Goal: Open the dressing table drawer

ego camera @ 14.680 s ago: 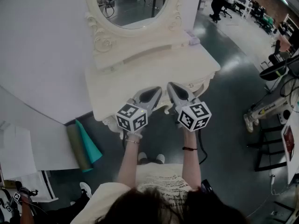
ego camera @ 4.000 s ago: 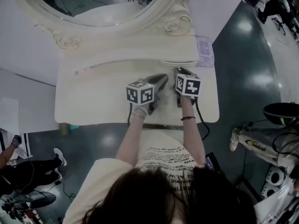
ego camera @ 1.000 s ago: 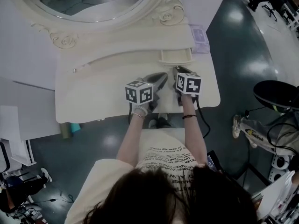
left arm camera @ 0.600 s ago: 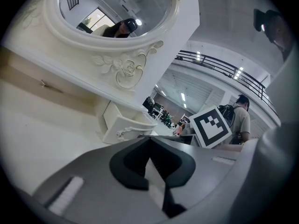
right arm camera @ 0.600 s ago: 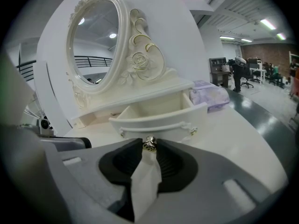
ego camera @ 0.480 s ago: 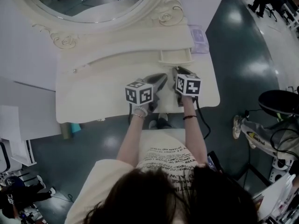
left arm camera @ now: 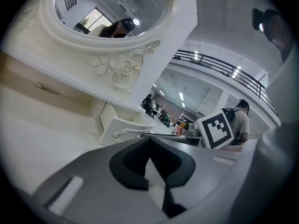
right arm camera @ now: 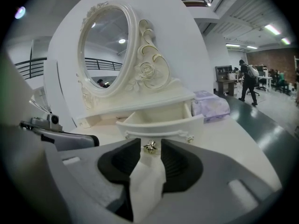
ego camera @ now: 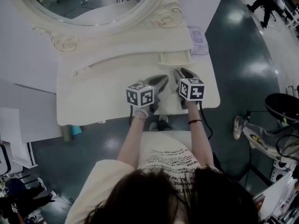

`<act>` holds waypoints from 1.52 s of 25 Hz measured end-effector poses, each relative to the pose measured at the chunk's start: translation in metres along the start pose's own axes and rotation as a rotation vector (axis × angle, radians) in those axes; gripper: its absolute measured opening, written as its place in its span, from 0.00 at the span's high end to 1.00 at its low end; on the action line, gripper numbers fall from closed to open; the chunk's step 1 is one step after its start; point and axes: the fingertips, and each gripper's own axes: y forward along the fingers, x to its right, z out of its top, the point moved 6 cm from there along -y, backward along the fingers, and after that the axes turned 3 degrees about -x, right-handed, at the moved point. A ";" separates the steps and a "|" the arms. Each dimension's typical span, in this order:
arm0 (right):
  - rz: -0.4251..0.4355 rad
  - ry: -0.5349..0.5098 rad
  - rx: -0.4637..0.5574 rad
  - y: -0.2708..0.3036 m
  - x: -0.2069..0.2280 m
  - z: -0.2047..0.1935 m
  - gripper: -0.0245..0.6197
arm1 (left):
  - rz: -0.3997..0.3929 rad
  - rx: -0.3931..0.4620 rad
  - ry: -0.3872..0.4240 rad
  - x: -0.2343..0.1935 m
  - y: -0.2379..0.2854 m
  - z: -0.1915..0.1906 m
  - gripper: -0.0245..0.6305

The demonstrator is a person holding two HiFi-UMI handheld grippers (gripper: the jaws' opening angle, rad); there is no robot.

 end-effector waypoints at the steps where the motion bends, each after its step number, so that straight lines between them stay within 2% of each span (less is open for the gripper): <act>1: 0.012 -0.010 0.003 -0.002 0.000 -0.001 0.77 | -0.003 -0.001 0.005 0.000 0.000 0.000 0.96; 6: 0.088 -0.040 0.044 -0.012 -0.005 -0.005 0.77 | -0.016 0.002 0.033 0.003 -0.002 0.003 0.96; 18: 0.187 -0.094 0.096 -0.025 -0.024 0.003 0.80 | -0.048 0.009 0.079 0.011 -0.010 0.004 0.96; 38: 0.294 -0.121 0.174 -0.038 -0.037 0.011 0.95 | -0.080 0.037 0.135 0.022 -0.018 0.007 0.96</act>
